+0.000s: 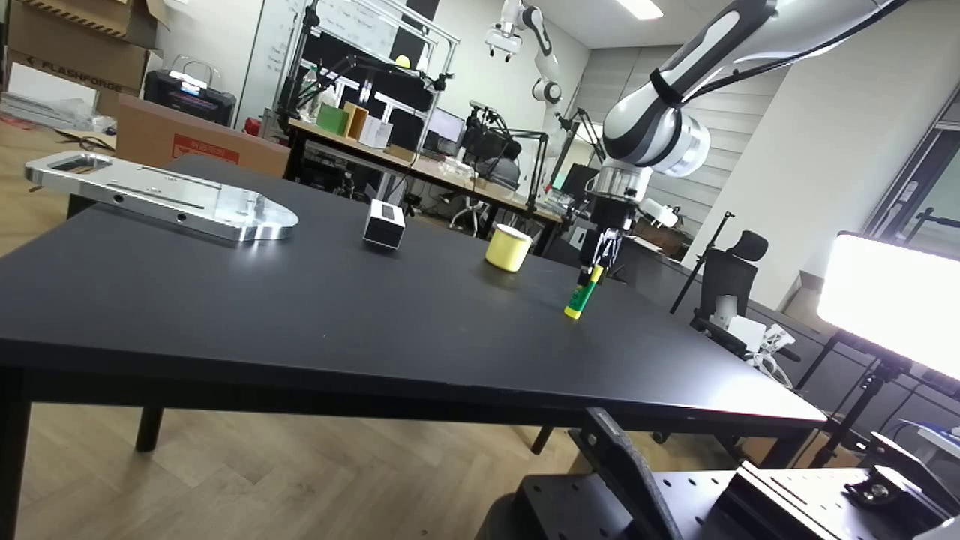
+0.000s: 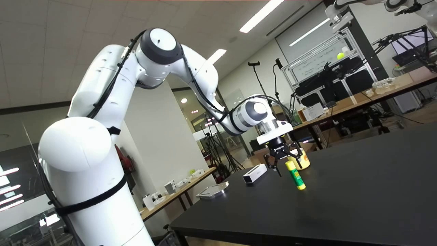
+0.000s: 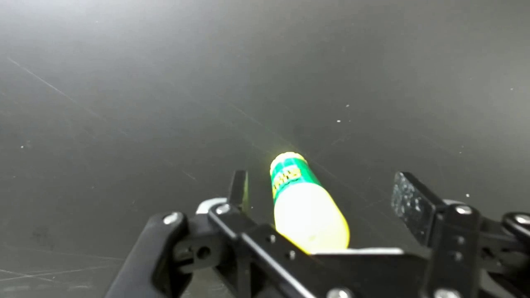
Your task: Put the glue stick inside the mug cup
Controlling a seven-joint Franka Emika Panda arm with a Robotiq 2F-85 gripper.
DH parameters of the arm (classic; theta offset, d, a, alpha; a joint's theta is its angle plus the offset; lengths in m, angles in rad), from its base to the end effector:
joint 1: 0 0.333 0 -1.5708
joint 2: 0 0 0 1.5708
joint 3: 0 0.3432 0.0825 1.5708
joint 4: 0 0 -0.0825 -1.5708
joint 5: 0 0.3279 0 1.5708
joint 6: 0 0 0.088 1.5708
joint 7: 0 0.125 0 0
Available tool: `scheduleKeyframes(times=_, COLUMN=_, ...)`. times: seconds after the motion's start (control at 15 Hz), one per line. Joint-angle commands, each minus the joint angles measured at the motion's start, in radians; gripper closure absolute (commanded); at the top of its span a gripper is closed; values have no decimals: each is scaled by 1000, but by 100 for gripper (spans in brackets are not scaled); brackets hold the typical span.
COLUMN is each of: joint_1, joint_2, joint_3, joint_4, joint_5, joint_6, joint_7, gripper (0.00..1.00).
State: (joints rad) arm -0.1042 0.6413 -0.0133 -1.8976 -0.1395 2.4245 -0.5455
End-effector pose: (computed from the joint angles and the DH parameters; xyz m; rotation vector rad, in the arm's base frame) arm 0.5942 -0.0718 0.2012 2.9710 0.8233 -0.2141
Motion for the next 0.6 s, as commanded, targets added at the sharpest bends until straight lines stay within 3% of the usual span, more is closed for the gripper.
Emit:
scheduleKeyframes(times=0.0, joint_1=-13, joint_2=16, joint_3=8, joint_4=31, joint_5=-19, joint_6=-2, joint_7=33, gripper=42)
scheduleKeyframes(times=0.47, joint_1=-15, joint_2=4, joint_3=8, joint_4=10, joint_5=-26, joint_6=84, joint_7=35, gripper=89)
scheduleKeyframes(times=0.53, joint_1=-12, joint_2=-1, joint_3=5, joint_4=10, joint_5=-29, joint_6=90, joint_7=39, gripper=91)
